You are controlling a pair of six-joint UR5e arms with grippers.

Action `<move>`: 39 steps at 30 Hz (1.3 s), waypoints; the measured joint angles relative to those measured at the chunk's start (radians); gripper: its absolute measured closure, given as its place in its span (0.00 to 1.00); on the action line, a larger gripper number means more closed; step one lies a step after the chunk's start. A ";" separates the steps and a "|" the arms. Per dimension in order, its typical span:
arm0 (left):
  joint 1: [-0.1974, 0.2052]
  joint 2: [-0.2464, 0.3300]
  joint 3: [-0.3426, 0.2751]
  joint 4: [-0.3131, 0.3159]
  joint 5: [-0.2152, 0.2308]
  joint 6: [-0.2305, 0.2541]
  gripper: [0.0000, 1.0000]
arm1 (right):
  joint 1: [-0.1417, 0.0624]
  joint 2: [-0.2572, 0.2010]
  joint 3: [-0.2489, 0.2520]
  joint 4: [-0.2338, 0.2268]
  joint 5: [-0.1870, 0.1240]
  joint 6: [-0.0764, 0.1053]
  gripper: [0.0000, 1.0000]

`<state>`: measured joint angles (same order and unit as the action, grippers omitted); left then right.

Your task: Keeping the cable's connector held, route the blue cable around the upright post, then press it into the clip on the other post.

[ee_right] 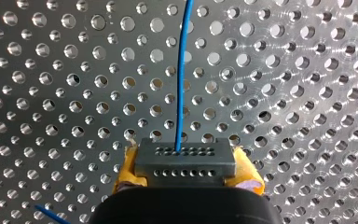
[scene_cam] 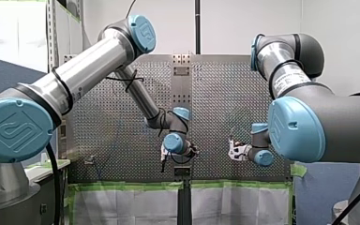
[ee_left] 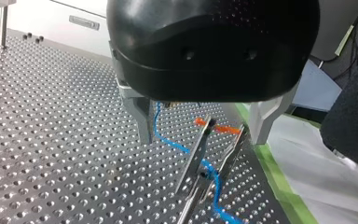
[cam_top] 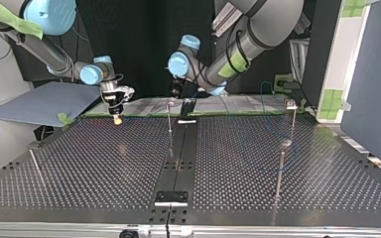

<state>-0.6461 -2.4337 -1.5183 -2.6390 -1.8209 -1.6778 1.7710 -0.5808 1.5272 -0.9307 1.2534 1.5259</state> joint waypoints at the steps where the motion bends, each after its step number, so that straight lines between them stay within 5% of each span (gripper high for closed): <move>1: -0.002 0.000 -0.002 0.000 -0.001 0.000 0.00 | 0.000 0.000 0.000 0.000 0.000 0.000 1.00; 33: -0.024 -0.004 -0.013 0.011 -0.004 -0.060 0.00 | 0.000 0.001 0.000 0.001 0.000 0.002 1.00; 39: -0.024 -0.004 -0.014 -0.005 -0.033 -0.064 0.00 | 0.000 0.001 0.000 0.000 -0.001 0.002 1.00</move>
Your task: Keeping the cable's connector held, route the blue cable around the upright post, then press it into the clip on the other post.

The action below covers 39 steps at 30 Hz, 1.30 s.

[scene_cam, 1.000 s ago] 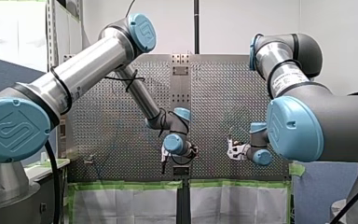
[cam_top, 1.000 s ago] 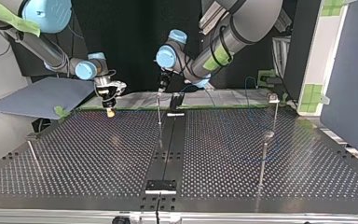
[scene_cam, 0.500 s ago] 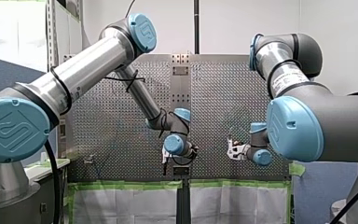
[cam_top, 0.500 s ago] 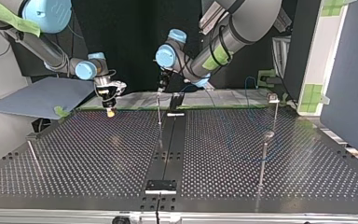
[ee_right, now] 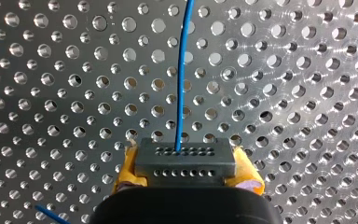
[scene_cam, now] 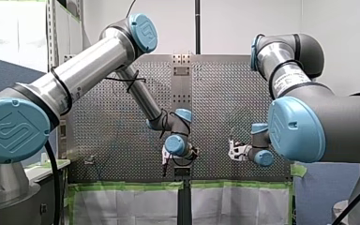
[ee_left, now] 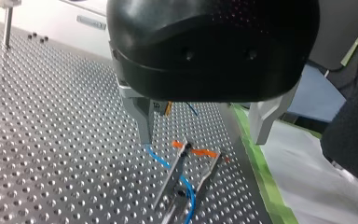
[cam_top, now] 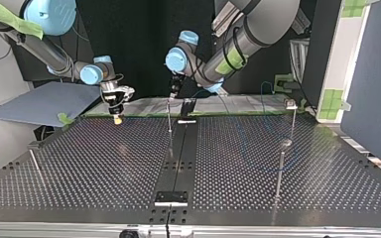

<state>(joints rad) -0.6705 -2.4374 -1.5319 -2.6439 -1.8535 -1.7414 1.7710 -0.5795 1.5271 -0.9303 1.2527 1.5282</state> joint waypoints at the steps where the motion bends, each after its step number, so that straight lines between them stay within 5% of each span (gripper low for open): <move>1: 0.000 0.000 0.000 -0.003 -0.007 0.000 0.00 | 0.000 0.000 0.000 0.000 0.000 0.000 1.00; 12: -0.002 0.000 0.000 -0.039 -0.088 0.000 0.00 | 0.000 0.001 0.000 0.000 0.000 0.001 1.00; 39: -0.002 0.001 0.000 -0.045 -0.089 -0.002 0.00 | 0.000 0.002 0.000 -0.001 -0.004 0.001 1.00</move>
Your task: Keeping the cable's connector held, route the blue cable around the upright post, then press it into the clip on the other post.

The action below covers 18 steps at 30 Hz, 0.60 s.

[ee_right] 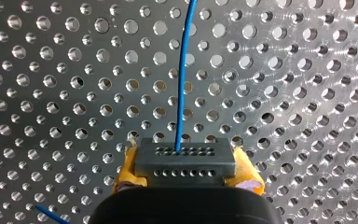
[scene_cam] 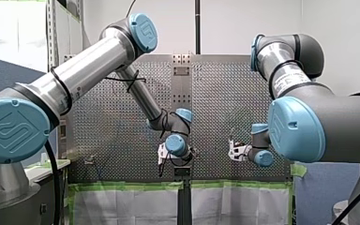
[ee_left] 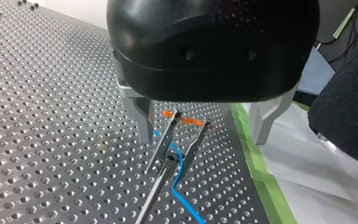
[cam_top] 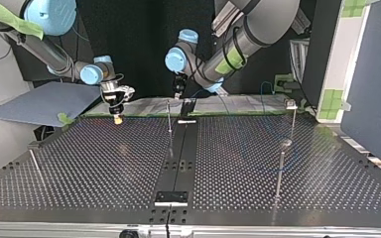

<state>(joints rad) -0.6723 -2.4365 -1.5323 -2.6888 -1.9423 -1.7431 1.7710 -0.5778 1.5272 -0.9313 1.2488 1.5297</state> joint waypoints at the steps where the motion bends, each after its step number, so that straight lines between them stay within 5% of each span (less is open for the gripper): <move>1: 0.000 0.000 -0.001 -0.004 -0.001 0.001 0.00 | 0.000 0.000 0.000 0.000 0.000 0.000 1.00; 18: -0.005 0.132 -0.141 0.099 -0.013 -0.029 0.00 | 0.000 0.000 0.000 0.000 0.000 -0.003 1.00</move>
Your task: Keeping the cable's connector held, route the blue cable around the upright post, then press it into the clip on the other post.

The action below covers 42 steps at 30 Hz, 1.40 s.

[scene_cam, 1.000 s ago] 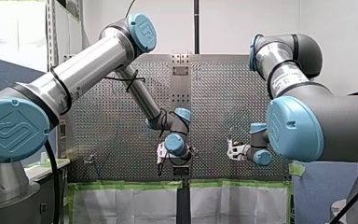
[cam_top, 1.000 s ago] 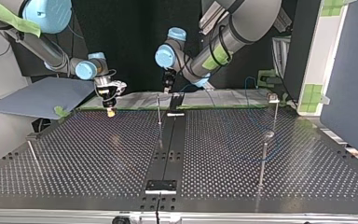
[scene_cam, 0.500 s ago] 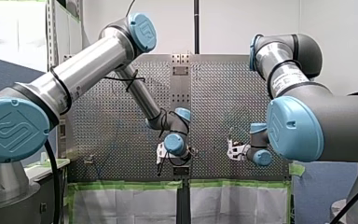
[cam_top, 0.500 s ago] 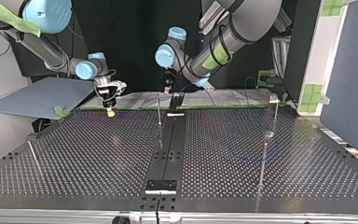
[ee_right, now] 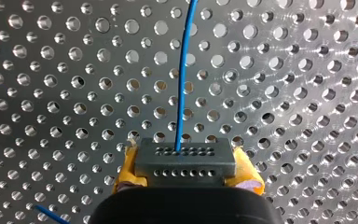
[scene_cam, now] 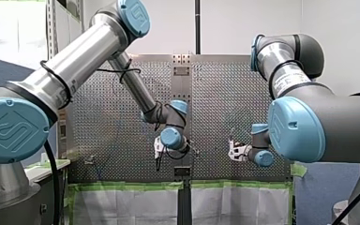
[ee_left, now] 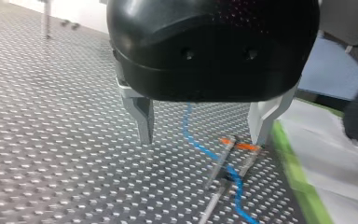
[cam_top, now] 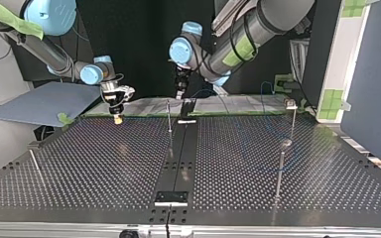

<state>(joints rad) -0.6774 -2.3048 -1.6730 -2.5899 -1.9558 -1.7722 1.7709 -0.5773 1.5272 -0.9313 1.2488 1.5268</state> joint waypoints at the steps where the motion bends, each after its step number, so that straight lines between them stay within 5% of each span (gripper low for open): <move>1: 0.000 0.009 -0.009 0.009 0.000 -0.009 0.00 | 0.000 0.000 0.000 0.000 0.000 0.000 1.00; 16: 0.000 0.163 -0.163 0.056 0.005 -0.104 0.00 | -0.003 0.001 0.000 0.000 0.000 0.003 1.00; 33: -0.001 0.316 -0.316 0.063 0.005 -0.094 0.00 | -0.003 0.001 0.000 0.000 -0.010 0.003 1.00; 42: -0.001 0.401 -0.401 0.066 0.001 -0.032 0.00 | -0.003 0.001 0.000 0.000 -0.011 0.003 1.00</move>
<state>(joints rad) -0.6784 -1.9040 -2.0736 -2.5236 -1.9544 -1.8037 1.7680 -0.5762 1.5272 -0.9313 1.2380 1.5297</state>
